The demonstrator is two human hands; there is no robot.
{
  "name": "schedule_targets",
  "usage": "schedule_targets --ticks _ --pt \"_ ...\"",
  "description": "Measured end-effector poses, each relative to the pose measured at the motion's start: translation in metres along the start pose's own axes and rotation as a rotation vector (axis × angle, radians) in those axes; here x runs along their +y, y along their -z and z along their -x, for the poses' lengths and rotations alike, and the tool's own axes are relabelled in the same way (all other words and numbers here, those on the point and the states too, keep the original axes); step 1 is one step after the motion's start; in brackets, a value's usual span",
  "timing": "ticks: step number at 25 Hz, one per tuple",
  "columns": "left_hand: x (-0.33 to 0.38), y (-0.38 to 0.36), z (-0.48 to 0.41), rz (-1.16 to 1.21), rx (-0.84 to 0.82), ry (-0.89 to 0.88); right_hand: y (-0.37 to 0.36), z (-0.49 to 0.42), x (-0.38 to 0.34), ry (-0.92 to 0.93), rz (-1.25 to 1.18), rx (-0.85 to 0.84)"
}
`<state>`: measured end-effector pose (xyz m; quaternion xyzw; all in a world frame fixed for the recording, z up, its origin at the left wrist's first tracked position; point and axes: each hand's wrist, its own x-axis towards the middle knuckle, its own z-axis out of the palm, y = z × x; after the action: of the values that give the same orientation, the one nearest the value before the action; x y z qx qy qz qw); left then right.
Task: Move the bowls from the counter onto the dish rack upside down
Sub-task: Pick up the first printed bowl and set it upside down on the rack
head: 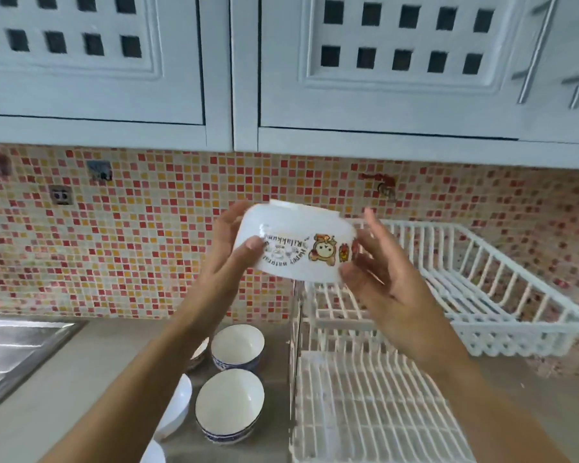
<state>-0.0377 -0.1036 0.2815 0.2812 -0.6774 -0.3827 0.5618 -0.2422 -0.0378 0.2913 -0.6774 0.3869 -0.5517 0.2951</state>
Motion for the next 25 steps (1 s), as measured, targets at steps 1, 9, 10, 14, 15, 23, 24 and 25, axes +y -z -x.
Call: schedule_targets --ticks 1,9,10,14,15,23,24,25 --pt "0.004 -0.010 -0.013 -0.061 -0.059 -0.017 0.017 -0.011 0.001 -0.004 0.042 -0.011" --pt "-0.028 -0.082 -0.117 -0.664 -0.441 0.136 0.132 -0.092 0.067 -0.113 0.501 -0.173" --pt "-0.037 -0.090 -0.124 -0.756 -0.468 0.161 0.139 -0.101 0.081 -0.146 0.585 -0.227" --pt "-0.072 -0.105 -0.150 -0.997 -0.622 0.318 0.144 -0.123 0.128 -0.288 0.644 -0.442" --pt "-0.077 -0.107 -0.154 -1.013 -0.647 0.357 0.143 -0.125 0.137 -0.322 0.603 -0.473" --pt "-0.077 -0.125 -0.155 -1.338 -0.707 0.439 0.131 -0.134 0.153 -0.267 0.811 -0.550" --pt "-0.076 -0.125 -0.153 -1.334 -0.716 0.441 0.132 -0.133 0.150 -0.276 0.838 -0.564" --pt "-0.077 -0.125 -0.152 -1.330 -0.727 0.440 0.133 -0.132 0.148 -0.287 0.872 -0.575"
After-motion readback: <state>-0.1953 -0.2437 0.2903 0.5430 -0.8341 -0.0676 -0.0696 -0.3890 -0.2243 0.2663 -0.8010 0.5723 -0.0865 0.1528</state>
